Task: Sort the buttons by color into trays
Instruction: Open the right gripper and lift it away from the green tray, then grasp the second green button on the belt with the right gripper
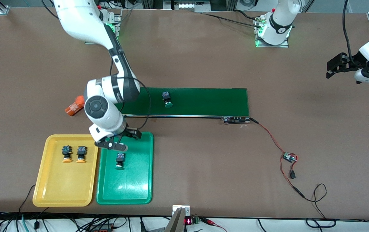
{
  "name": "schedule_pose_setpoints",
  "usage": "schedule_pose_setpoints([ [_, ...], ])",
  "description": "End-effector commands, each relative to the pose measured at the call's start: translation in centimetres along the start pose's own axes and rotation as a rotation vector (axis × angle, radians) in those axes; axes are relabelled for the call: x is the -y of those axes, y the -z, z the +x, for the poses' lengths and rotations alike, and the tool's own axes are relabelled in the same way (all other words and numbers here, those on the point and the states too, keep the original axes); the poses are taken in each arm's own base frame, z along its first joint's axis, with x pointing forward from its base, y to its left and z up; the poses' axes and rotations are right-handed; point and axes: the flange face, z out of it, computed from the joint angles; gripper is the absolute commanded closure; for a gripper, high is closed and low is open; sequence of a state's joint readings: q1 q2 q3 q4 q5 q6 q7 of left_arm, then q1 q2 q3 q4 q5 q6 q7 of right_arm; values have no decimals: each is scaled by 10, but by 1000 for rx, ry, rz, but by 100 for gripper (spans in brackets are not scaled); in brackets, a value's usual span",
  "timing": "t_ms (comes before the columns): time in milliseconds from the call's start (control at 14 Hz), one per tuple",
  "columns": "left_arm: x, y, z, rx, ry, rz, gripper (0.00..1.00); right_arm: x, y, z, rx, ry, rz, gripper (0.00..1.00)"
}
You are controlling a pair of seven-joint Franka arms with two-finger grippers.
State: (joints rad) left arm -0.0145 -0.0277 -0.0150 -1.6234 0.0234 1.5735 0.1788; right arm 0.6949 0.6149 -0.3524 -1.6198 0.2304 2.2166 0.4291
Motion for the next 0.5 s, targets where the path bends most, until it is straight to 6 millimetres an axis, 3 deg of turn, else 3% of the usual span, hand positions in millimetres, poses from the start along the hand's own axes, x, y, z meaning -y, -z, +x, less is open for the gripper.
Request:
schedule_pose_setpoints([
  [0,-2,6,2,5,5,7,0,-11,18,-56,41,12,8,0],
  [143,-1,6,2,5,6,6,0,-5,27,-83,53,38,22,0],
  [286,-1,6,2,5,6,6,0,-2,43,-98,56,35,45,0],
  [429,-1,6,2,5,6,6,0,17,54,-116,59,39,55,0],
])
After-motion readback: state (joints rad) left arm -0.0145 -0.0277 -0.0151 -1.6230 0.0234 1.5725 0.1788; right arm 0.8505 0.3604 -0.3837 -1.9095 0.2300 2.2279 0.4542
